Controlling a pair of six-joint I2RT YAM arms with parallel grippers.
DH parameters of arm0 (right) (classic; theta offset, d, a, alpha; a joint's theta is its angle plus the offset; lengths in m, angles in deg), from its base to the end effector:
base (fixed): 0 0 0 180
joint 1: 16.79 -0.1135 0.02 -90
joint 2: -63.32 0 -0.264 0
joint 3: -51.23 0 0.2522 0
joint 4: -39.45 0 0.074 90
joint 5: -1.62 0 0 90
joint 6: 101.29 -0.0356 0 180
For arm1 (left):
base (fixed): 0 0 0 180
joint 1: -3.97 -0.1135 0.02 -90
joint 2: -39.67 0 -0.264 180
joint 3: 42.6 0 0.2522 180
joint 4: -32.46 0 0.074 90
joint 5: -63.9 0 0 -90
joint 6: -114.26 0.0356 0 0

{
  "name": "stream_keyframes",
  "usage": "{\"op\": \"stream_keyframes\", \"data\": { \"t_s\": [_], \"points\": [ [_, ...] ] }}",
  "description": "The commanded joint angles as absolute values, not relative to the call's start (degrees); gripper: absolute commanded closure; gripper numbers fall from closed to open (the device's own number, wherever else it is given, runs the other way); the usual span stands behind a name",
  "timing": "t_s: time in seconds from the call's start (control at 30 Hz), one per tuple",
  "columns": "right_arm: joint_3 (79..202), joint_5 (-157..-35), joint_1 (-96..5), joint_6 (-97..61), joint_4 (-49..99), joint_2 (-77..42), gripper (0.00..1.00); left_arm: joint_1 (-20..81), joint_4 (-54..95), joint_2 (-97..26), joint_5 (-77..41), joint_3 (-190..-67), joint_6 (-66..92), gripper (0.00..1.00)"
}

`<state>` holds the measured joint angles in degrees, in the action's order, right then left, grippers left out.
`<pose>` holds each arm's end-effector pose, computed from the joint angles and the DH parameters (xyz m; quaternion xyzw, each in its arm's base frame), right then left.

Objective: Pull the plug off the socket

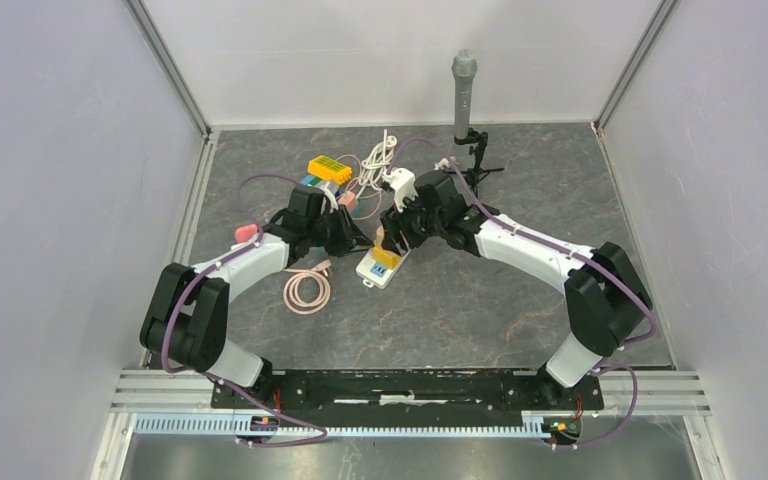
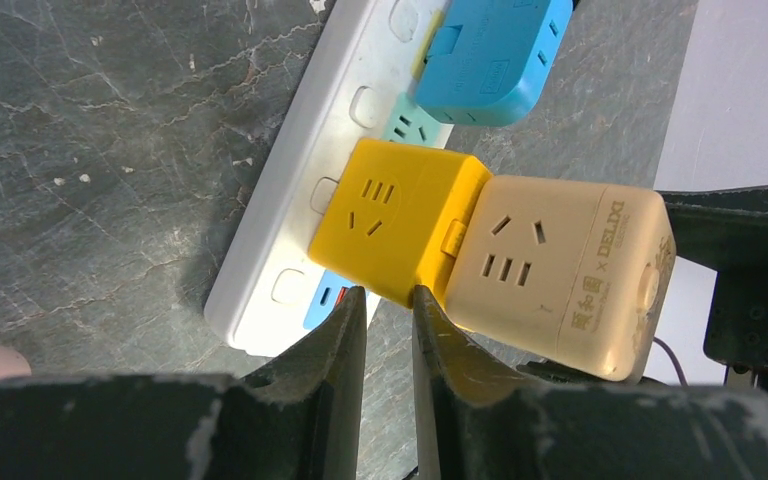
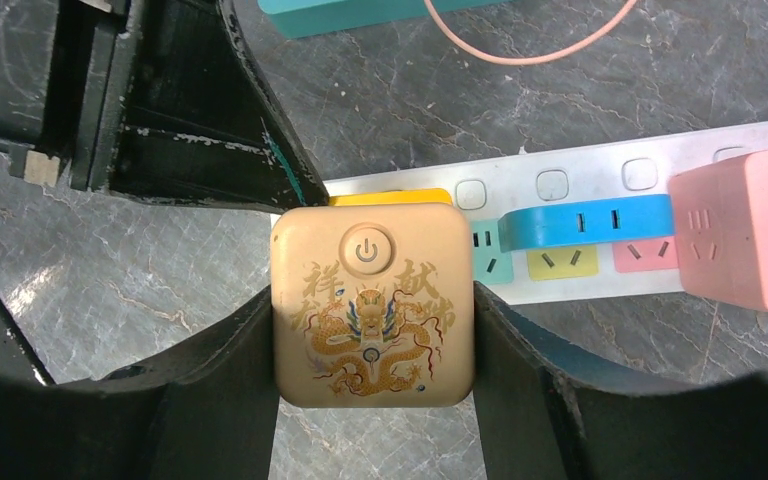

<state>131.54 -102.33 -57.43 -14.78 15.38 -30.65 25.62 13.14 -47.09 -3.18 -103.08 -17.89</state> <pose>0.2746 0.2470 0.2509 -0.3346 0.8277 0.2653 0.3642 0.2792 -0.1258 0.1891 -0.0876 0.9063 -0.3519 0.2172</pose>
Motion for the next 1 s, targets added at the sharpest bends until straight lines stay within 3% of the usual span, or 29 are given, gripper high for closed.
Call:
{"op": "stream_keyframes", "data": {
  "t_s": [0.0, 0.3, 0.6, 0.97],
  "points": [
    [138.83, -105.54, -54.34, -22.26, 27.39, -23.35, 1.00, 25.32, -4.59, -52.31, -13.62, -98.02, -13.79, 0.72],
    [133.18, -109.79, -55.99, -7.16, 30.66, -20.41, 1.00, 25.30, -4.59, -52.66, -12.84, -98.79, -13.69, 0.72],
    [131.27, -107.89, -55.99, -8.59, 32.19, -19.50, 1.00, 25.37, -2.35, -51.27, -8.78, -100.33, -13.36, 0.70],
    [126.55, -108.60, -55.99, -10.85, 32.98, -20.98, 1.00, 25.41, 4.64, -44.92, -1.89, -101.63, -14.96, 0.54]
  ]
}}
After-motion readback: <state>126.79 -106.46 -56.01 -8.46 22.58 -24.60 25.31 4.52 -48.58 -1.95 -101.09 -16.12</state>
